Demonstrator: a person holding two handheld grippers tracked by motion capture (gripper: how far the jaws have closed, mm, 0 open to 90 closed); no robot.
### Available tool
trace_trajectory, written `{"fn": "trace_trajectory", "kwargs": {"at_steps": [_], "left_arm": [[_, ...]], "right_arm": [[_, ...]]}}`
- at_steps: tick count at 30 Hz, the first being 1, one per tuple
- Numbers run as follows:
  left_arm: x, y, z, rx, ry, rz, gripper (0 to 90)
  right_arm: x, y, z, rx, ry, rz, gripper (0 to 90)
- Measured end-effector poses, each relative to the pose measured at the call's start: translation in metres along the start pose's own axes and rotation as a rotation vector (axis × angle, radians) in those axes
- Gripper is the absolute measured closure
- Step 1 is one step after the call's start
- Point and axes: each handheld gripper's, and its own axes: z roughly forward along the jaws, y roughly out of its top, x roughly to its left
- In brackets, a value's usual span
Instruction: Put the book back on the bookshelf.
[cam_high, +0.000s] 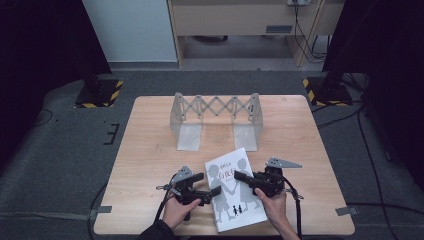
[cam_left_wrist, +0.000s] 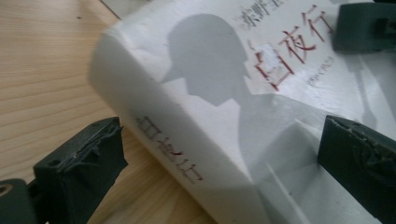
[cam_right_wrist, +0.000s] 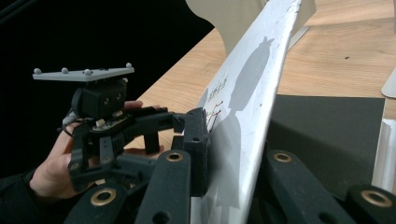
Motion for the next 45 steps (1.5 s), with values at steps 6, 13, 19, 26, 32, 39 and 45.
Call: {"fn": "trace_trajectory", "kwargs": {"at_steps": [6, 13, 19, 26, 32, 39, 45], "left_arm": [[-0.004, 0.0, 0.002, 0.003, -0.018, 0.019, 0.0], [-0.003, -0.002, 0.003, -0.013, -0.029, 0.013, 0.0], [-0.003, -0.007, 0.0, 0.005, -0.063, -0.026, 0.0], [-0.003, -0.008, 0.002, 0.006, -0.068, -0.032, 0.0], [-0.006, -0.009, 0.002, 0.0, -0.065, -0.044, 0.0], [-0.007, -0.012, 0.002, 0.009, -0.111, -0.09, 0.0], [-0.006, -0.014, 0.008, 0.021, -0.12, -0.103, 0.0]], "right_arm": [[-0.001, -0.001, -0.001, -0.007, 0.009, 0.007, 78.5], [-0.002, -0.002, -0.002, -0.018, 0.019, -0.003, 78.5], [-0.001, -0.001, -0.003, -0.017, 0.032, -0.012, 78.6], [-0.004, -0.002, -0.004, -0.024, 0.046, -0.007, 78.7], [-0.003, -0.001, -0.005, -0.022, 0.053, -0.022, 78.6], [-0.001, 0.001, -0.007, -0.026, 0.074, -0.052, 78.6], [-0.008, -0.001, -0.005, -0.018, 0.074, -0.013, 77.6]]}}
